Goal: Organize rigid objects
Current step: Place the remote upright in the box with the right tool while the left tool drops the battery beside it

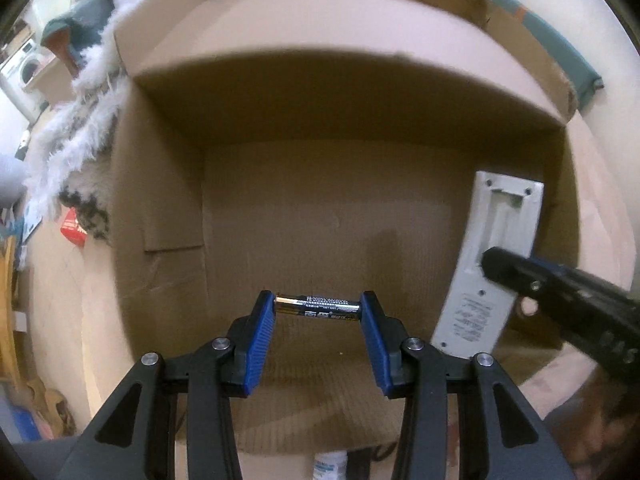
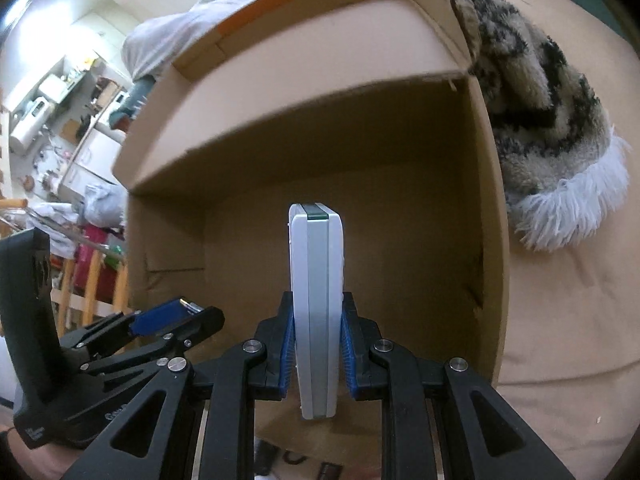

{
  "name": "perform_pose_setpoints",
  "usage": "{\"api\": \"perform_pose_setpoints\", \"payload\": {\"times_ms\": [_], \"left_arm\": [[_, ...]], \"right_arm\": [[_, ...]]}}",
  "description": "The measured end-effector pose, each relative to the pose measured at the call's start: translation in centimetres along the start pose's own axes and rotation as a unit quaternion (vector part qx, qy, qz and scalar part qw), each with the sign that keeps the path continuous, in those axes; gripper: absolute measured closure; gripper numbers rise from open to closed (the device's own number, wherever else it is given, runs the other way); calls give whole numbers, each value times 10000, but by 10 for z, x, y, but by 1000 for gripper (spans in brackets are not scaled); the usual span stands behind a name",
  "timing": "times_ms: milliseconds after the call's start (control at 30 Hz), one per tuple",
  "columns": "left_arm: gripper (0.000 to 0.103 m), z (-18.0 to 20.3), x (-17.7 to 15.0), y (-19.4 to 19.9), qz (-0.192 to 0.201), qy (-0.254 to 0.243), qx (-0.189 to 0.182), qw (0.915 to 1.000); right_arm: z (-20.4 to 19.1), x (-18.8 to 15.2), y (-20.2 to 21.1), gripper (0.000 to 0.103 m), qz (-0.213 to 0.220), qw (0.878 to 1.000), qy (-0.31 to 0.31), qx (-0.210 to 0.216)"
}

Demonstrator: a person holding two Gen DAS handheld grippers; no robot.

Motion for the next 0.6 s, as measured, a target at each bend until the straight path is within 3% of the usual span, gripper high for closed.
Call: {"api": "perform_pose_setpoints", "payload": {"times_ms": [600], "left_arm": [[63,-8,-6,-19,13,255,113,9996]], "right_arm": [[-14,0,-30,81,-274,9992,200,-208]]}}
Point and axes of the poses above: each gripper's, at about its wrist camera, not at the fingertips, and y roughly against the way its jaws point, z to its right, x to its top, the point moved 2 cm from there along -y, roughly the way its jaws point, and after that the axes turned 1 degree about -z, right-handed, at the moved point
